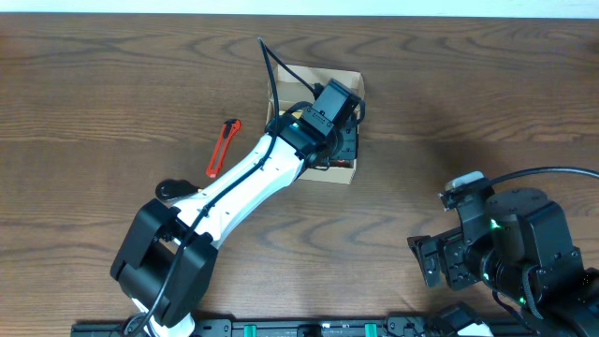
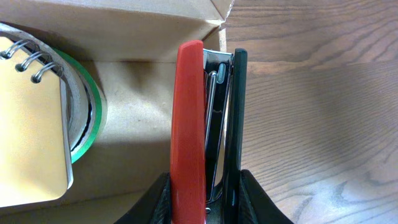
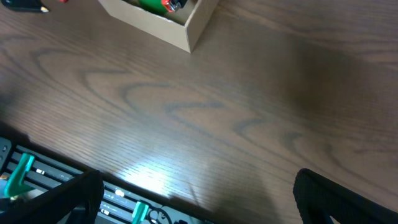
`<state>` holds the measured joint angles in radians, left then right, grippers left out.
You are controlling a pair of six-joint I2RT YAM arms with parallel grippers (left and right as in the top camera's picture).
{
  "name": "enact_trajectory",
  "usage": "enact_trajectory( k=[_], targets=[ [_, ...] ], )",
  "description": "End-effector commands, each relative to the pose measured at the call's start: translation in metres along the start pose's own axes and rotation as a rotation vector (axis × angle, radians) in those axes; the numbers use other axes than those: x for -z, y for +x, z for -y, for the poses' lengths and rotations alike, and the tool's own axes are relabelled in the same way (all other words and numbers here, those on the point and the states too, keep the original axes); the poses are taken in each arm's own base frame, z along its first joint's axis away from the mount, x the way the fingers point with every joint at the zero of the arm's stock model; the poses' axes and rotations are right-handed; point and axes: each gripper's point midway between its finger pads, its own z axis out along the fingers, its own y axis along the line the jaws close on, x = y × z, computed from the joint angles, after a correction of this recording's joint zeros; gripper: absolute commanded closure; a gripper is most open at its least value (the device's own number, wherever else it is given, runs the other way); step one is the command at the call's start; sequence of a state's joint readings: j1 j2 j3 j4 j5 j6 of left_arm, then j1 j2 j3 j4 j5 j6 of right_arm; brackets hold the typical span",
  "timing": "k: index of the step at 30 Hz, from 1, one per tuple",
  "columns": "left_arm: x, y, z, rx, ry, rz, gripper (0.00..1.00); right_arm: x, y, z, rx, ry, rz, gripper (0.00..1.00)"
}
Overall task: Pack container
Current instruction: 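Lower the stapler into the box's right side and open the left gripper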
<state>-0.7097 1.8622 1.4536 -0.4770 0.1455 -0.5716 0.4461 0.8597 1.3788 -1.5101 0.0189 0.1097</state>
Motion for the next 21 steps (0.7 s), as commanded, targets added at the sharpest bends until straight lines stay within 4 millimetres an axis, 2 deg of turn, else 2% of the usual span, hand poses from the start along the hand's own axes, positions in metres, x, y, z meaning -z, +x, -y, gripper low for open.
enact_trajectory(
  k=[1,5,7,9,21],
  targets=[
    [-0.0041,-0.0046,-0.0027,-0.014,-0.019,0.013,0.91,0.0003,0.0,0.0028,0.008,0.013,0.001,0.01],
    [-0.0041,-0.0039,-0.0019,-0.013,-0.014,0.009,0.71,0.0003,0.0,0.0029,0.008,0.013,0.001,0.01],
    [-0.0042,-0.0035,-0.0017,-0.013,-0.013,0.007,0.66,0.0003,-0.0001,0.0028,0.008,0.013,0.001,0.01],
    [-0.0042,-0.0031,-0.0012,-0.013,-0.009,0.005,0.57,0.0003,0.0,0.0028,0.008,0.013,0.001,0.01],
    [-0.0028,-0.0027,0.0021,-0.014,0.007,-0.001,0.56,0.0003,-0.0001,0.0028,0.008,0.013,0.001,0.01]
  ],
)
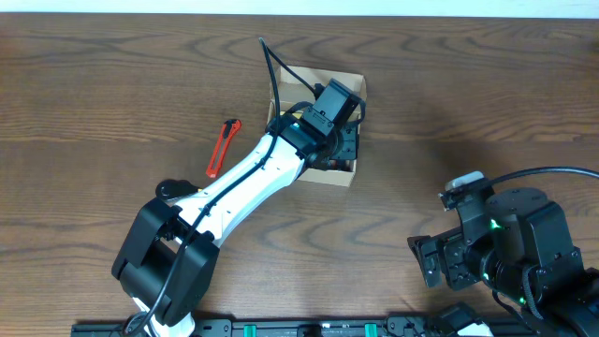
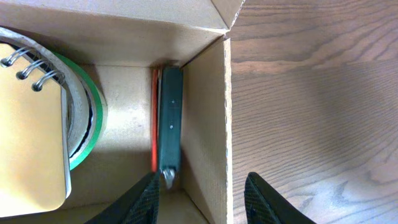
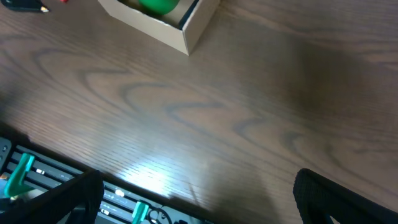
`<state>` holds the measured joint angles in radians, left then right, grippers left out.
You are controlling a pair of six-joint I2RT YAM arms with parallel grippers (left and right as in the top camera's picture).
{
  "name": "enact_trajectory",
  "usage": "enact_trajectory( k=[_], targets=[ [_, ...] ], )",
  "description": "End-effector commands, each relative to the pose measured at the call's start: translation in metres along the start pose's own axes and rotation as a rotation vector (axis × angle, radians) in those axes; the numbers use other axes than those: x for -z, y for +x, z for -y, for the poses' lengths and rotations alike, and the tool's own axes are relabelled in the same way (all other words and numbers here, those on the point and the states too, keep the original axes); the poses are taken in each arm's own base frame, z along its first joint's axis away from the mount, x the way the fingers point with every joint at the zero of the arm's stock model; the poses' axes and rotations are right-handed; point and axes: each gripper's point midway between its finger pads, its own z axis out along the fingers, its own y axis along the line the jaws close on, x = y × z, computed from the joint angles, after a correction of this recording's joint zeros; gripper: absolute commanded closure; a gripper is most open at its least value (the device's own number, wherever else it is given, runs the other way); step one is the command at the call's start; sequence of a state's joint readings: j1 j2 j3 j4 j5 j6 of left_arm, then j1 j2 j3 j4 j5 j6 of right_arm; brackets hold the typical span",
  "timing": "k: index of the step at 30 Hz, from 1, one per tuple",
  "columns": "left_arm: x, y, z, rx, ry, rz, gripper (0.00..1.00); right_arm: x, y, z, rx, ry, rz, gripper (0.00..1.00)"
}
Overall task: Pack container
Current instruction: 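Lower the stapler into the box's right side and open the left gripper, then move the left gripper to the red box cutter and grasp it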
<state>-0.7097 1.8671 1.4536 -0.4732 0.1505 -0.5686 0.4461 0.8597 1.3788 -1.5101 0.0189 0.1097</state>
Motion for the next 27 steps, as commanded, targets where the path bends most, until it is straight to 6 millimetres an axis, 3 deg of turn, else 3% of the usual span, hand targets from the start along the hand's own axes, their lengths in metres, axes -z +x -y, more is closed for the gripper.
enact_trajectory(
  k=[1,5,10,15,19,23,27],
  targets=[
    [0.001,-0.004,0.003,-0.012,0.01,0.004,0.57,0.0,0.0,0.003,0.008,0.013,0.001,0.01],
    [0.026,-0.011,0.015,-0.039,0.048,0.027,0.61,0.0,0.0,0.003,0.008,0.013,0.001,0.01],
    [0.092,-0.023,0.014,-0.102,0.005,0.111,0.62,0.0,0.0,0.003,0.008,0.013,0.001,0.01],
    [0.169,-0.034,-0.04,-0.124,-0.286,0.282,0.59,0.0,0.0,0.003,0.008,0.013,0.001,0.01],
    [0.21,-0.035,-0.076,-0.097,-0.422,0.334,0.52,0.0,0.0,0.003,0.008,0.013,0.001,0.01],
    [0.227,-0.03,-0.113,-0.03,-0.496,0.3,0.5,0.0,0.0,0.003,0.008,0.013,0.001,0.01],
    [0.227,-0.024,-0.147,0.037,-0.535,0.238,0.43,0.0,0.0,0.003,0.008,0.013,0.001,0.01]
  ],
)
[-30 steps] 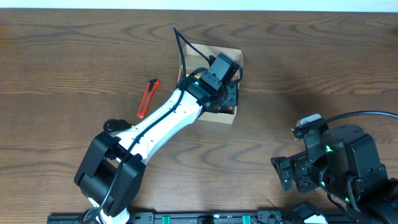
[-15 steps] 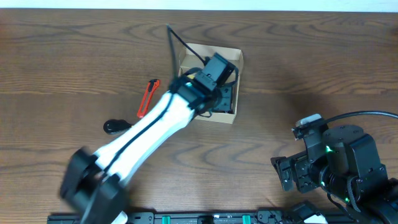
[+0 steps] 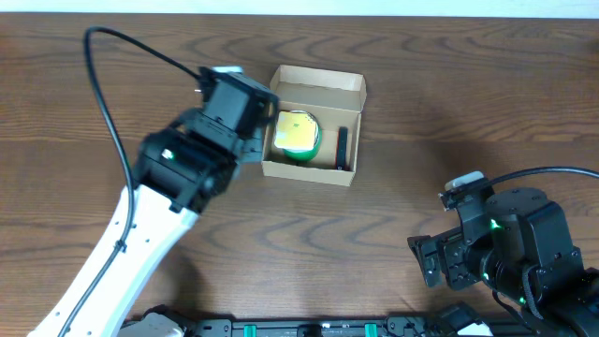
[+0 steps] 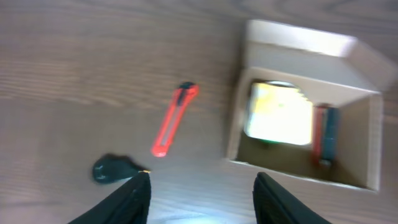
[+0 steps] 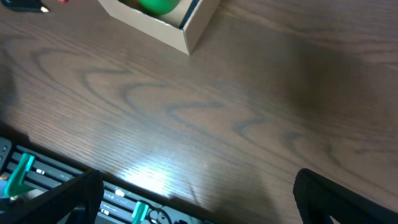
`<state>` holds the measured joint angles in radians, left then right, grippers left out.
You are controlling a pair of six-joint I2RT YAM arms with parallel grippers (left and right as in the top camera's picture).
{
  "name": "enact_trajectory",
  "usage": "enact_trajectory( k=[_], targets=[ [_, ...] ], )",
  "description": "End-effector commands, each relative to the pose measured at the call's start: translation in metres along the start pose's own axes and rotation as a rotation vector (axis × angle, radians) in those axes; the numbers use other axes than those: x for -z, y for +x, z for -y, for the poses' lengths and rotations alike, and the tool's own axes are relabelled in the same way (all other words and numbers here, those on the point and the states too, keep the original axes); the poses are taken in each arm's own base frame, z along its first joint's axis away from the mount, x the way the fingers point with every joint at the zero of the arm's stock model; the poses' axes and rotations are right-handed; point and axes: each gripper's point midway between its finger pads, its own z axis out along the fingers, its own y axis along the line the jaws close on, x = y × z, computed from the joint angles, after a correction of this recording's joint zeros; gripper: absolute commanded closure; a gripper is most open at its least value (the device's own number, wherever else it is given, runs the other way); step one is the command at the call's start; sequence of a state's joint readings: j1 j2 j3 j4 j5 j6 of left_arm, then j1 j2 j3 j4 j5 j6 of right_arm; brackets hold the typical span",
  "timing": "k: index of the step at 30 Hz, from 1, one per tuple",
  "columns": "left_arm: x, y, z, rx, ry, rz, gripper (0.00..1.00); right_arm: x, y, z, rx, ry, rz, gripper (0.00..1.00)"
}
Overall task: Pack container
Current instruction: 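Move the left gripper to the red box cutter and grasp it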
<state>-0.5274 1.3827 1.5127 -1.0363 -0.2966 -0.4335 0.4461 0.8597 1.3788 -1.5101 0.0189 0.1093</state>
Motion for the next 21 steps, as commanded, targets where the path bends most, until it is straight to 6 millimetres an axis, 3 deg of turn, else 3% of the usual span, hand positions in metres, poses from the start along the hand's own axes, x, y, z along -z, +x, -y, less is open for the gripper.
enact_trajectory(
  k=[1,6,13,18,21],
  targets=[
    [-0.014,0.003,-0.025,-0.001,-0.048,-0.041,0.41,0.0,0.0,0.003,0.007,0.013,0.001,0.01],
    [-0.048,0.019,-0.043,-0.046,-0.03,-0.106,0.29,0.0,0.0,0.003,0.007,0.013,0.001,0.01],
    [-0.105,0.056,-0.054,0.029,0.036,-0.187,0.21,0.0,0.0,0.003,0.007,0.013,0.001,0.01],
    [-0.145,0.071,-0.052,-0.021,0.059,-0.19,0.06,0.0,0.0,0.003,0.007,0.013,0.001,0.01],
    [-0.166,0.08,-0.05,-0.066,0.06,-0.226,0.05,0.0,0.0,0.003,0.007,0.013,0.001,0.01]
  ],
)
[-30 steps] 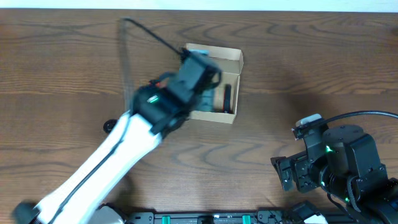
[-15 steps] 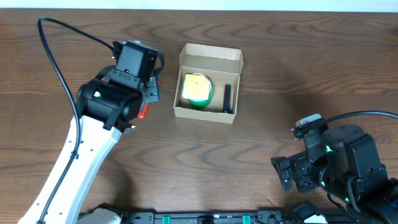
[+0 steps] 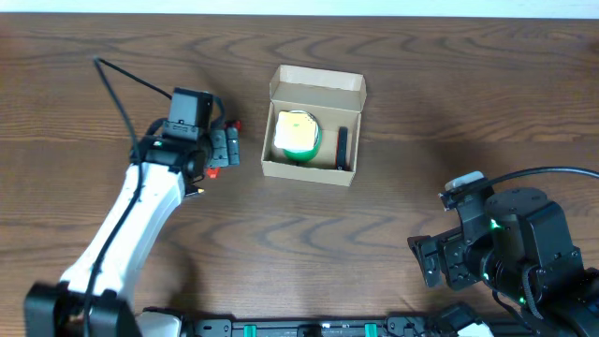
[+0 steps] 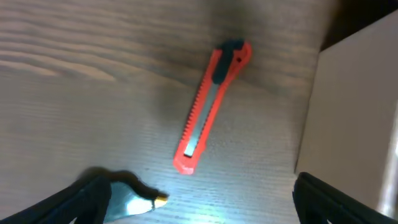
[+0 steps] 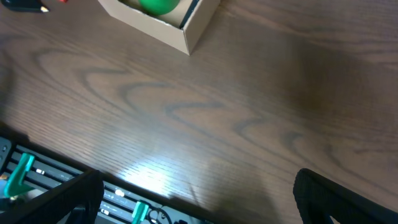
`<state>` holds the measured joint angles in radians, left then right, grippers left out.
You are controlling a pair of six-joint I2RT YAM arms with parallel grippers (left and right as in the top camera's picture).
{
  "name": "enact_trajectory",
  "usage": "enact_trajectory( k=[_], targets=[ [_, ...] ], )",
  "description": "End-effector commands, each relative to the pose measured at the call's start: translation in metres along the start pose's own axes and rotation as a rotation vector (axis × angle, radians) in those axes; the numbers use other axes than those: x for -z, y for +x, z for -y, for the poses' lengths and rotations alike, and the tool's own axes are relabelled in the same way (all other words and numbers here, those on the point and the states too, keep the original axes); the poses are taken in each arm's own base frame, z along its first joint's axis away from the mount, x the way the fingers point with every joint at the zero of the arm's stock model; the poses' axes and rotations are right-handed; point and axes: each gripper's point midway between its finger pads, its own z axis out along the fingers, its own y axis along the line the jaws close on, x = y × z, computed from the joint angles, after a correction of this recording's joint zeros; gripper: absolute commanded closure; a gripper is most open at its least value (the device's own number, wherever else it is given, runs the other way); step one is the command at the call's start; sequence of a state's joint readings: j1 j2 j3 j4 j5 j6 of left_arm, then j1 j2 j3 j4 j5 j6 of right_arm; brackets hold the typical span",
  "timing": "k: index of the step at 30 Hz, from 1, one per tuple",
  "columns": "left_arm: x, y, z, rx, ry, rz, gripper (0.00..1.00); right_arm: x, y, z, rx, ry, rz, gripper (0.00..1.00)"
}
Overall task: Pack container
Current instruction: 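Move the left gripper to the red box cutter and grasp it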
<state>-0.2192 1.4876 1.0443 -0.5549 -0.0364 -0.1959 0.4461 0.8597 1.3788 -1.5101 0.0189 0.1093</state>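
Note:
The open cardboard box (image 3: 315,86) holds a yellow spiral notepad (image 3: 294,131) lying on a green tape roll. A dark stapler (image 3: 343,148) lies along the box's right wall. A red box cutter (image 4: 211,106) rests on the table just left of the box. My left gripper (image 3: 223,148) hangs over the cutter, open and empty, so overhead only the cutter's ends show. The left wrist view shows the left gripper (image 4: 199,214) straddling the cutter's lower end, with the box wall (image 4: 354,99) at the right. My right gripper (image 5: 202,205) stands open and empty, far from the box.
A small dark object with a yellowish tip (image 4: 130,190) lies by the left finger, below the cutter. The right arm (image 3: 496,248) sits at the near right of the wooden table. A black rail with green clips (image 5: 37,177) runs along the table's front edge.
My left gripper has moved from up beside the box's left side to low over the red cutter, still open. The box's contents and the right arm are unchanged.
My left gripper was shut on the red and black stapler inside the box. Then it was open, the stapler lying against the box's right wall. Later it was out of the box at its left, and now it is over the cutter.

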Motion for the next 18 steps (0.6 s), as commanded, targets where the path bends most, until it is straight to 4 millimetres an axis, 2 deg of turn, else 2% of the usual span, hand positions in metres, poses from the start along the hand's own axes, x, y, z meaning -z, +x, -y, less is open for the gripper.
enact_trajectory(
  k=[1,8,18],
  targets=[
    [-0.028,0.013,0.003,-0.087,0.015,-0.066,0.05,0.0,0.0,0.003,0.007,0.013,0.001,0.01],
    [-0.067,0.02,0.0,-0.129,0.003,-0.114,0.09,0.0,0.0,0.003,0.007,0.013,0.001,0.01],
    [-0.098,0.018,-0.006,-0.082,0.106,-0.131,0.1,0.0,0.0,0.003,0.007,0.013,0.001,0.01]
  ],
)
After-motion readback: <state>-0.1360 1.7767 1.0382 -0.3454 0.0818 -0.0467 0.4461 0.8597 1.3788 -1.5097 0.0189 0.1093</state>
